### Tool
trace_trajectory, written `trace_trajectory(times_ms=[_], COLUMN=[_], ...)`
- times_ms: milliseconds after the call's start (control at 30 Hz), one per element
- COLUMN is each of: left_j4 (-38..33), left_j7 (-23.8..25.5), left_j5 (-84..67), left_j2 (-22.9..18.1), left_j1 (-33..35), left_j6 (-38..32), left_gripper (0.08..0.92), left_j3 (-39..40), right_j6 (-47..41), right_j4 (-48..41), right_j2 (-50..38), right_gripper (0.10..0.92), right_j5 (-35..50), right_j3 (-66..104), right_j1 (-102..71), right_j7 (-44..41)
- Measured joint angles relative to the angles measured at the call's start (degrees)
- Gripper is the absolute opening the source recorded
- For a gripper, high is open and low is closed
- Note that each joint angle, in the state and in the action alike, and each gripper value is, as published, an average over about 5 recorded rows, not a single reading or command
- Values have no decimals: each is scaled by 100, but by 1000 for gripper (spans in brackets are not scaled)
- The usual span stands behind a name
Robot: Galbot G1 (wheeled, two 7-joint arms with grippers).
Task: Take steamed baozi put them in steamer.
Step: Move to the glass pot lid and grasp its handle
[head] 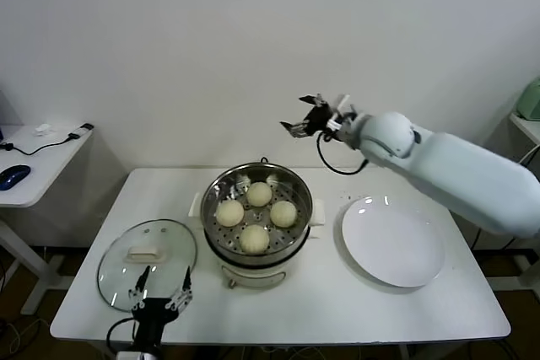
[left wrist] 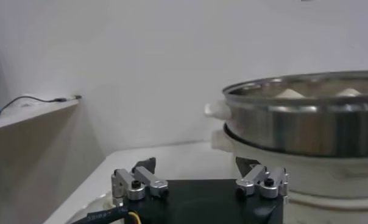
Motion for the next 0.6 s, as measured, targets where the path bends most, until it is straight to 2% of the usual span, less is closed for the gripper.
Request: trace_trajectory(times_ms=[267,600], left_j4=[-79,83], left_j7=[92,184], left_j5=[-130,-85], left_j2=[102,135], left_j1=[-231,-342], left_j6=[246,248], left_gripper=[823,823], left_j3=[-209,-251], right_j6=[521,1572], right_j4=[458,547], right_j2=[-243,504], right_gripper=[823,823], right_j5=[-684,-1548], right_j3=[2921,5838], right_j1=[-2978,-6178], right_j7=[166,-205])
